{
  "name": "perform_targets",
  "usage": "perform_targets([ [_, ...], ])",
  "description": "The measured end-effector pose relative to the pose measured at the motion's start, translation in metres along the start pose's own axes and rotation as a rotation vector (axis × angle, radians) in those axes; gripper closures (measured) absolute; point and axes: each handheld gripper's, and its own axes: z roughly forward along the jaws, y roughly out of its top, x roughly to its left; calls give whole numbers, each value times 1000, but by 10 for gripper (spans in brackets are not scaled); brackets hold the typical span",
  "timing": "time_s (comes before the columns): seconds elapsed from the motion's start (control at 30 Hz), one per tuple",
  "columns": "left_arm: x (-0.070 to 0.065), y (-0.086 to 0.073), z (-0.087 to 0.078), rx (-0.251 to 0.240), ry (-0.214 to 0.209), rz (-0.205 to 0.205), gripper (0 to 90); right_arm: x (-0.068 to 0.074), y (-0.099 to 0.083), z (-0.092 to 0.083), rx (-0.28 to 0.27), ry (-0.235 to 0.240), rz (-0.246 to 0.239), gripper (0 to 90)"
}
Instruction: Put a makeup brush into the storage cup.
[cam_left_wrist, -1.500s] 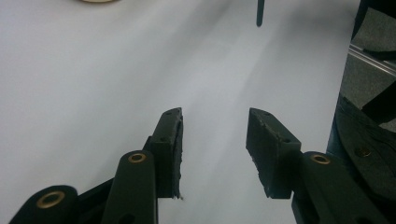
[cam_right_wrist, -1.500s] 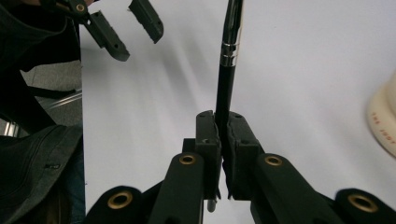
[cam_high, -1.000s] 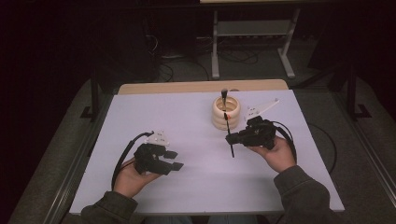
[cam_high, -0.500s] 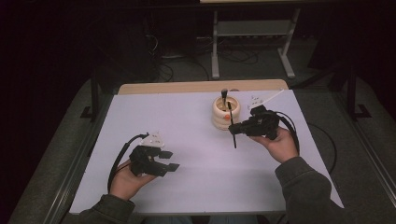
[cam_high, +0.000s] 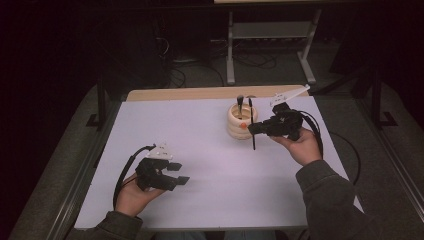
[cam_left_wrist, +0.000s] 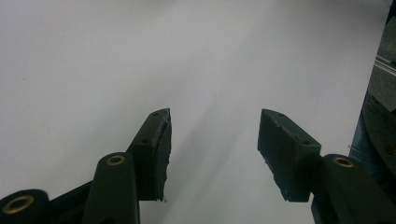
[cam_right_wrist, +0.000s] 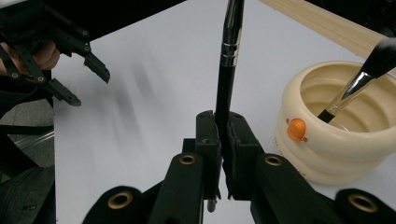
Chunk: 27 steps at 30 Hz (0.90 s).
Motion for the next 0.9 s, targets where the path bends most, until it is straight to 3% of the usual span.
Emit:
perform_targets([
  [0.27, 2, -2, -1, 18, 3, 17, 441, -5, 8, 0, 1, -10, 6, 842],
  [0.9, 1, -5, -3, -6, 6, -3, 429, -16, 32, -1, -15, -35, 17, 842],
])
